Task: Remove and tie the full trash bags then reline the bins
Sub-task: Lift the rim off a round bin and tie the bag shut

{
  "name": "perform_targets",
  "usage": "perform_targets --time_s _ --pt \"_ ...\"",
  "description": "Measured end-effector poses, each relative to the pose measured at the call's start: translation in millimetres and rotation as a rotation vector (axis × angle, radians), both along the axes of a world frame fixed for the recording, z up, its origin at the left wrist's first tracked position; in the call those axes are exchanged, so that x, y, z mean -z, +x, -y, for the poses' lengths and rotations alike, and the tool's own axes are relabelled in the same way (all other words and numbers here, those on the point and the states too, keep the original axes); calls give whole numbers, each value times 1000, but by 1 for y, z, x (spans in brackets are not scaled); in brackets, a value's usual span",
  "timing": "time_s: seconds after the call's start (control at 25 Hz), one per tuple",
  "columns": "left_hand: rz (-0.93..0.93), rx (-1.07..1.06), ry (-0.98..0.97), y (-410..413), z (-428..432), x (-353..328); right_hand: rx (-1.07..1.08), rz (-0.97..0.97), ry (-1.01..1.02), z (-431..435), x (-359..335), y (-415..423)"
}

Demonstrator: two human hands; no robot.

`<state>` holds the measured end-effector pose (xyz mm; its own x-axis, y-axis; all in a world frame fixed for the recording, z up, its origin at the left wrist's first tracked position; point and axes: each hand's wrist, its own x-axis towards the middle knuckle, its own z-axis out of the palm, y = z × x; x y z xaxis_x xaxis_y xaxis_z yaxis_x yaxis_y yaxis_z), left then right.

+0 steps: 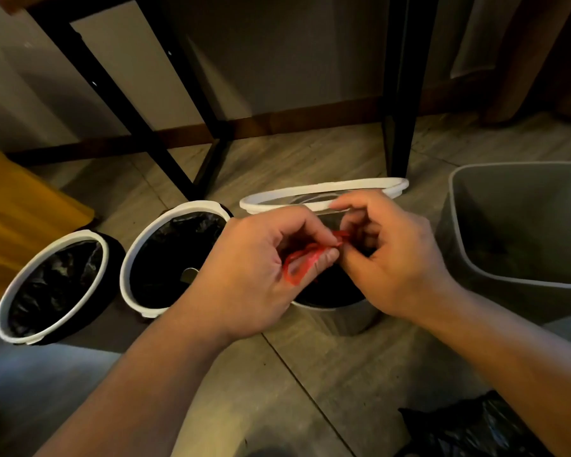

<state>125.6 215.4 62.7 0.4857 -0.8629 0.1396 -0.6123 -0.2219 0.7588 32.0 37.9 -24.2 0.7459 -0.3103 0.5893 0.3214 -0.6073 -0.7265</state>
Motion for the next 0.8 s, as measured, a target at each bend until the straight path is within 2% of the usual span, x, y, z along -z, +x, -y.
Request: perform_targets --time_s 0.12,0.28,0.4,0.6,0.8 --pt "6 -3 -27 -6 -7 10 -23 -51 -129 1 -1 0" --pt "199 -122 -127 -12 -8 21 -45 -74 -80 0 -6 -4" --pt "255 -185 -162 -11 -7 22 -95 -81 61 4 -11 -11" --pt "270 -201 -166 -9 -6 20 -324 -68 326 9 -19 -16" --pt "170 -249 -217 -12 -8 29 -183 21 522 10 -23 -16"
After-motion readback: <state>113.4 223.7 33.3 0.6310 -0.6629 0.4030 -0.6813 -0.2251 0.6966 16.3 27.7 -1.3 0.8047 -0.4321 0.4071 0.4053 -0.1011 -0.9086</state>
